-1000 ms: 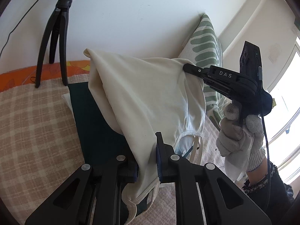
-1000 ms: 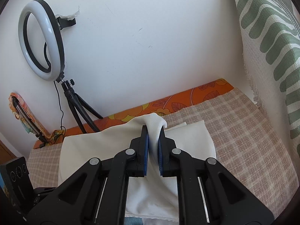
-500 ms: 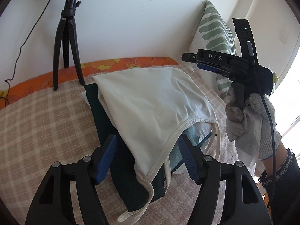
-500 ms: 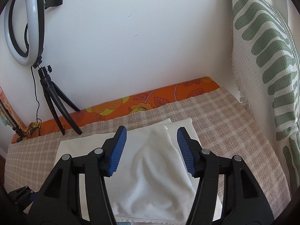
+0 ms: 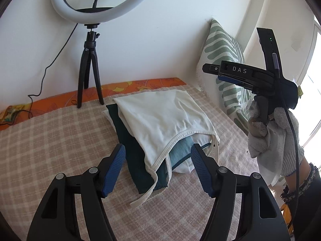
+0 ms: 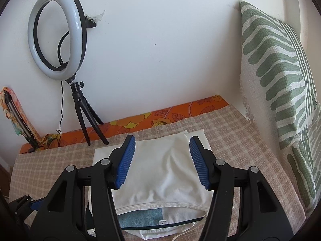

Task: Fold small clothes

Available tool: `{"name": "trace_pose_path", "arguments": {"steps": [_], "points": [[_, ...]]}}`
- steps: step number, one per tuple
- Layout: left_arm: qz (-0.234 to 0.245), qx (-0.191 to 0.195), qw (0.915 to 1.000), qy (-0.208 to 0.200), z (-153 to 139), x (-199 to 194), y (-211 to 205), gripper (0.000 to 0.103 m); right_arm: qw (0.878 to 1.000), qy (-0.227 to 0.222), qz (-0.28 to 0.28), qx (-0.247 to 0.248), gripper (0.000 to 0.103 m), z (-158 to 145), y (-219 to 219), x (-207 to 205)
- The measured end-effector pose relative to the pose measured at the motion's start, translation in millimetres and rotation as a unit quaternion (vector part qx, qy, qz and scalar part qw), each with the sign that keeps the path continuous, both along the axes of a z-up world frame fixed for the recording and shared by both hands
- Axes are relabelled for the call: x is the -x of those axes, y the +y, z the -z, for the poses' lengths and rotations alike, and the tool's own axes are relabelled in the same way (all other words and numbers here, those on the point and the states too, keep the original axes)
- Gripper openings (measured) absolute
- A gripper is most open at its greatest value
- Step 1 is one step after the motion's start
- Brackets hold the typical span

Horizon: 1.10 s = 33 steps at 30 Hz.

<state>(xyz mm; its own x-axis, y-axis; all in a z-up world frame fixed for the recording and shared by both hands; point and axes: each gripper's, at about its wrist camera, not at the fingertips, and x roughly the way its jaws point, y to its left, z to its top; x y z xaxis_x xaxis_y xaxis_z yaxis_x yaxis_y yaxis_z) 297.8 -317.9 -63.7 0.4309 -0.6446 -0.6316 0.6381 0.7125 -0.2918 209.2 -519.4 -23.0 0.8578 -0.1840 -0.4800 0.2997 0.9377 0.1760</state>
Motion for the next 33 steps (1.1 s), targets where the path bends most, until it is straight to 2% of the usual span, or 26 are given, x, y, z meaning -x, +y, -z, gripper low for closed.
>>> {"name": "trace_pose_path", "arguments": {"steps": [6, 12, 15, 18, 24, 28, 33], "points": [[-0.010, 0.002, 0.9995, -0.031, -26.3, 33.4, 36.6, 0.067, 1.000, -0.015, -0.004, 0.006, 0.060, -19.0, 44.1, 44.9], [-0.022, -0.001, 0.9977, -0.064, -46.7, 70.3, 73.0, 0.068, 1.000, -0.021, -0.014, 0.019, 0.062, -21.7, 92.6, 85.1], [-0.027, 0.003, 0.9968, -0.076, -52.7, 85.6, 91.7, 0.076, 0.999, -0.025, -0.021, 0.013, 0.062, -18.6, 113.5, 102.7], [-0.032, 0.004, 0.9958, -0.086, -56.5, 99.2, 109.8, 0.077, 0.999, -0.028, -0.026, 0.004, 0.063, -13.6, 131.4, 116.3], [-0.032, 0.001, 0.9934, -0.110, -59.9, 124.7, 140.0, 0.080, 0.999, -0.027, -0.036, 0.019, 0.071, -2.8, 171.2, 140.8], [-0.038, -0.005, 0.9917, -0.123, -58.7, 136.9, 152.3, 0.081, 0.998, -0.041, -0.039, 0.015, 0.088, 4.9, 188.5, 158.3], [-0.049, -0.013, 0.9885, -0.142, -57.4, 148.7, 161.5, 0.083, 0.998, -0.045, -0.036, 0.034, 0.097, 15.6, 200.6, 168.0]]}}
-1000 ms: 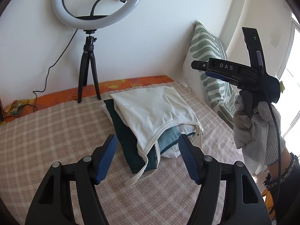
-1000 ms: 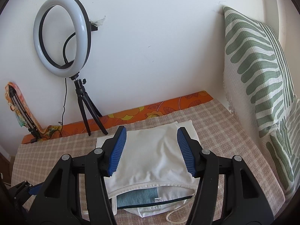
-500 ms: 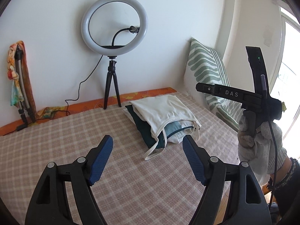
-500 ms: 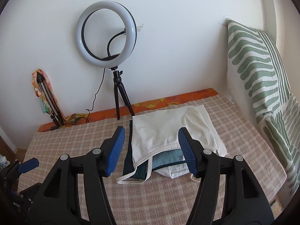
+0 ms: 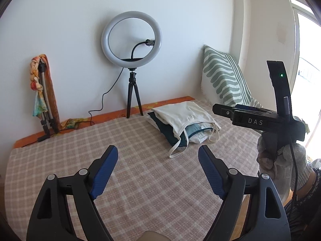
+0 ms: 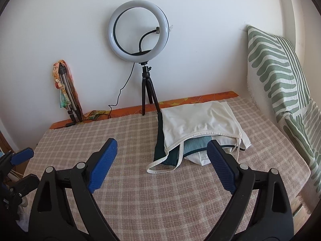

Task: Fold small clothes

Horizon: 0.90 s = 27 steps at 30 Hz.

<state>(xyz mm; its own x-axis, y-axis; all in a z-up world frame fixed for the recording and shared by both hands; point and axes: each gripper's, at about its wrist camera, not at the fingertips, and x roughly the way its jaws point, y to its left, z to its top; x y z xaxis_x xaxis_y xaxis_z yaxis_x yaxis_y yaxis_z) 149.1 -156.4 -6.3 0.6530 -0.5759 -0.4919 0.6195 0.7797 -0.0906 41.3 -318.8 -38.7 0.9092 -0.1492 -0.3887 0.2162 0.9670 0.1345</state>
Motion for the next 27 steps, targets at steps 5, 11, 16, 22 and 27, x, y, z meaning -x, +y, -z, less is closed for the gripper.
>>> {"name": "trace_pose_path", "arguments": {"steps": [5, 11, 16, 22, 27], "points": [[-0.001, -0.006, 1.0000, -0.001, 4.4, 8.9, 2.6, 0.086, 1.000, -0.008, 0.011, 0.012, 0.103, 7.7, 4.3, 8.1], [-0.007, -0.010, 0.9999, 0.011, 8.8, 12.4, 2.3, 0.087, 1.000, -0.013, 0.023, -0.010, 0.103, 14.8, -4.3, 9.5], [-0.015, -0.009, 0.9997, 0.015, 10.1, 12.7, 4.1, 0.087, 1.000, -0.010, 0.029, 0.000, 0.103, 19.0, -3.3, 7.1], [-0.017, -0.012, 0.9998, 0.009, 13.1, 15.9, 5.2, 0.089, 1.000, -0.003, 0.019, 0.017, 0.103, 26.3, 4.3, 0.7], [-0.024, -0.027, 0.9989, -0.031, 24.6, 21.9, 5.2, 0.103, 1.000, 0.003, 0.017, 0.023, 0.103, 33.4, 6.0, -3.4]]}}
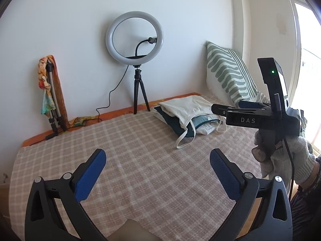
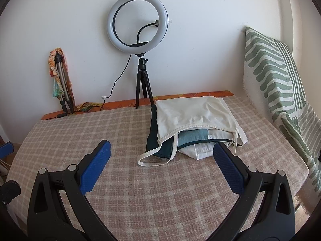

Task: Fold small clothes

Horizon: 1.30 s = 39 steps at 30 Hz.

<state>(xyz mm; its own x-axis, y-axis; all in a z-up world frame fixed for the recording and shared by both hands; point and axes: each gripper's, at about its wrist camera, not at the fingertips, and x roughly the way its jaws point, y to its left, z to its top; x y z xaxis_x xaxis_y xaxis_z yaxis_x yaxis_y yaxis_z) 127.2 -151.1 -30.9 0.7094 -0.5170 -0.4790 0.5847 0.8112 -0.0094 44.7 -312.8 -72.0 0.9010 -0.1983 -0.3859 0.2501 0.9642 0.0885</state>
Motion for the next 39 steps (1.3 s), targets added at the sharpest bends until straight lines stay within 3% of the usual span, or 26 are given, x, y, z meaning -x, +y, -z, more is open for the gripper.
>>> {"name": "trace_pose_path", "arguments": {"steps": [3, 8, 39], "points": [[0.007, -0.005, 0.9996, 0.026, 8.0, -4.0, -1.8, 0.103, 1.000, -0.003, 0.006, -0.009, 0.103, 2.0, -3.7, -0.8], [0.001, -0.023, 0.9994, 0.024, 16.8, -5.9, -3.6, 0.103, 1.000, -0.006, 0.022, -0.020, 0.103, 5.3, -11.3, -2.5], [-0.008, -0.020, 0.9992, 0.033, 17.4, -9.2, -1.0, 0.103, 0.999, -0.002, 0.030, -0.045, 0.103, 13.3, -13.0, -6.6]]}}
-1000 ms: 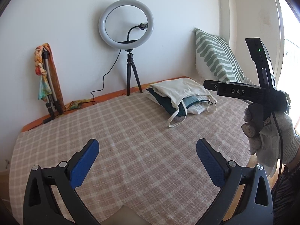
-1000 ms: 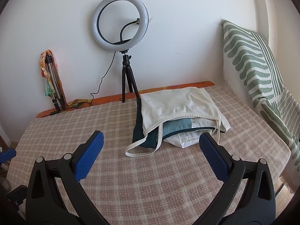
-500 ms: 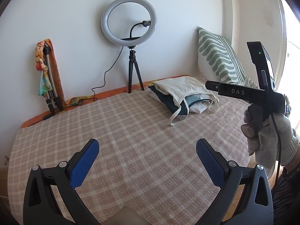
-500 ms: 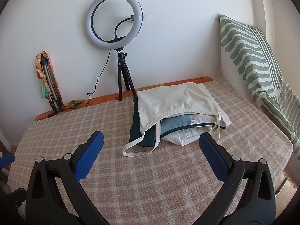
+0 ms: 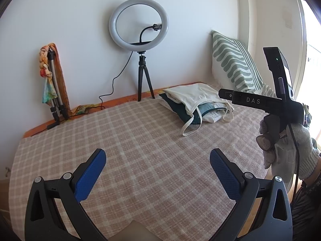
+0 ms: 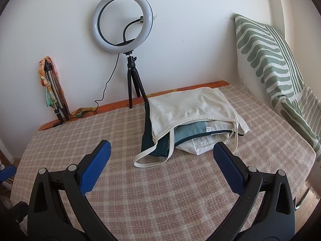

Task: Fold small clothes

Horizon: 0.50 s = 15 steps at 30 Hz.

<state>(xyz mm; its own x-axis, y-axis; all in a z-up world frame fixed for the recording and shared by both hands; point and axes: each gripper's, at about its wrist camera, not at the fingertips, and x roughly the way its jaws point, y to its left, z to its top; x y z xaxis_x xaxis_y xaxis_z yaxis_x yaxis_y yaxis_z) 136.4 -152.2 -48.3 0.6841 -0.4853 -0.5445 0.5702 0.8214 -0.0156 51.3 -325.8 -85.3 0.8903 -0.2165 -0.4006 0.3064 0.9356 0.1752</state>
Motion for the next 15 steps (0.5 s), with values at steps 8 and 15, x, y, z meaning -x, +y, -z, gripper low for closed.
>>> {"name": "trace_pose_path", "arguments": {"steps": [8, 15], "points": [[-0.002, 0.000, 1.0000, 0.000, -0.8, 0.1, 0.5, 0.103, 1.000, -0.001, 0.002, -0.005, 0.103, 0.3, 2.2, 2.0], [-0.003, -0.001, 1.0000, 0.001, -0.4, 0.5, 1.1, 0.103, 1.000, -0.001, 0.000, -0.009, 0.103, 1.3, 6.8, 1.8]]}}
